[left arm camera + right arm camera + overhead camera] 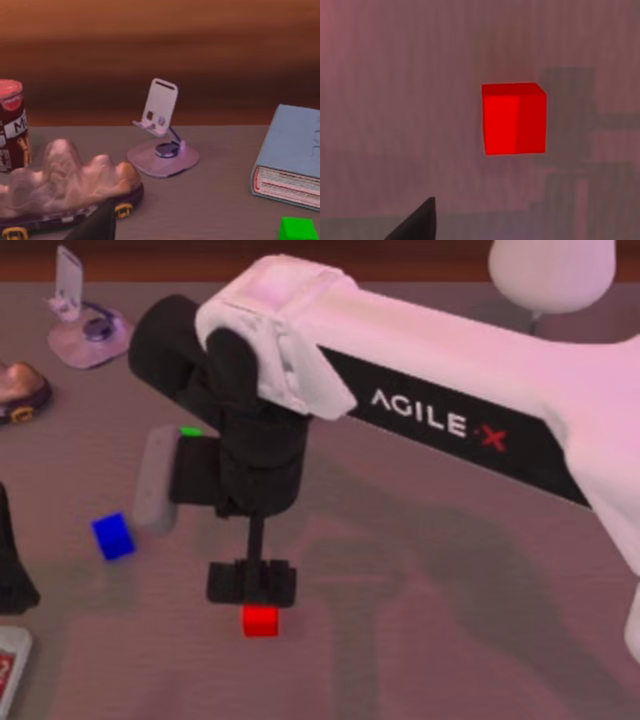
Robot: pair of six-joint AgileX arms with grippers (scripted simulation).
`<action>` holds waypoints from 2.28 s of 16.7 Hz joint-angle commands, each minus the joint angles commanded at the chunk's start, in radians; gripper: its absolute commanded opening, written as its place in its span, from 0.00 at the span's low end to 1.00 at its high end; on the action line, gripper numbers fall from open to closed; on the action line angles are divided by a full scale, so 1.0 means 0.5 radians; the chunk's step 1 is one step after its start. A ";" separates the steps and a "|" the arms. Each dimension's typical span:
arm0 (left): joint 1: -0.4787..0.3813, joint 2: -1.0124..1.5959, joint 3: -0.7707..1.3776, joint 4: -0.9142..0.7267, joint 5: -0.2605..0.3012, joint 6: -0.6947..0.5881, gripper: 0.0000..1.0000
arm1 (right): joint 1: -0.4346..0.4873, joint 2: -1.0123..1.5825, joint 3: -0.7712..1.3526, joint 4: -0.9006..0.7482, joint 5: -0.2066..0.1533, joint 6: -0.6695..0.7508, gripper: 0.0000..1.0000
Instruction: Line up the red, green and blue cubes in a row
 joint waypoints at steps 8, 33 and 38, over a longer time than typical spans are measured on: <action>-0.245 1.256 1.140 -0.950 0.095 0.020 1.00 | -0.522 -1.223 -1.016 0.724 -0.066 0.314 1.00; -0.475 4.743 4.254 -2.563 -0.009 -0.214 1.00 | -1.808 -4.595 -4.232 2.566 0.056 1.208 1.00; -0.474 4.762 4.120 -2.416 -0.009 -0.213 1.00 | -1.808 -4.595 -4.232 2.566 0.056 1.208 1.00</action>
